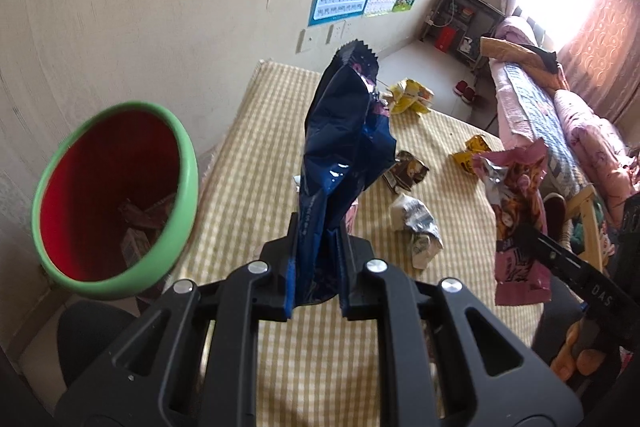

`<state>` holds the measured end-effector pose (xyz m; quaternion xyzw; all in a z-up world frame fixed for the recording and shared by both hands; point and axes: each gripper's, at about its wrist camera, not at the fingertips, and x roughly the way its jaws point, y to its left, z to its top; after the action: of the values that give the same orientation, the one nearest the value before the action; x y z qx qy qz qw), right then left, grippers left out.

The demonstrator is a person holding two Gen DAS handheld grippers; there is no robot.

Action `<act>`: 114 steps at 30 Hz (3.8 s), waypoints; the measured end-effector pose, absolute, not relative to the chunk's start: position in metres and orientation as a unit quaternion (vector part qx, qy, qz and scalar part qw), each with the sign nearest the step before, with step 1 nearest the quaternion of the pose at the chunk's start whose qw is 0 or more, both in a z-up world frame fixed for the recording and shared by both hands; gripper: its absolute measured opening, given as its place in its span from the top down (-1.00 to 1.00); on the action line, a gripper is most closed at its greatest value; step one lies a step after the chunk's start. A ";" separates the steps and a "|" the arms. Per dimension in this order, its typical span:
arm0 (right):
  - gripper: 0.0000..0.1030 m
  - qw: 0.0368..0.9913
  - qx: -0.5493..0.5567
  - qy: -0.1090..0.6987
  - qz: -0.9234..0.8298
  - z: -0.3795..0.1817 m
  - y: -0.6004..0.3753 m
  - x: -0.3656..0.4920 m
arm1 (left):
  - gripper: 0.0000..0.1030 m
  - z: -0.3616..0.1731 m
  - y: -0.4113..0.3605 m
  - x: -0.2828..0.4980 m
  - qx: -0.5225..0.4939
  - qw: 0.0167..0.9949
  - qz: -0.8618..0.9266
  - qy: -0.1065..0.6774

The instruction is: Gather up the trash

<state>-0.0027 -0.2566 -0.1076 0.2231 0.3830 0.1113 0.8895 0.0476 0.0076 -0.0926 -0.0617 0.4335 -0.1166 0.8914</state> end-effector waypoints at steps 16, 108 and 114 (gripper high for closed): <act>0.18 0.884 0.229 0.395 0.106 -0.115 -0.257 -0.009 | 0.15 -0.153 -0.003 0.050 -0.059 0.847 -0.122 0.514; 0.17 0.838 0.117 0.444 0.296 -0.105 -0.035 0.082 | 0.71 -0.109 0.175 0.047 -0.076 0.905 0.044 0.415; 0.17 0.833 0.116 0.449 0.301 -0.109 -0.019 0.095 | 0.71 -0.115 0.185 0.056 -0.079 0.902 0.045 0.422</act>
<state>0.0946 -0.0195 -0.1090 0.1157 0.4492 0.3013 0.8331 0.0558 0.1855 -0.1152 -0.0793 0.4224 0.0445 0.9018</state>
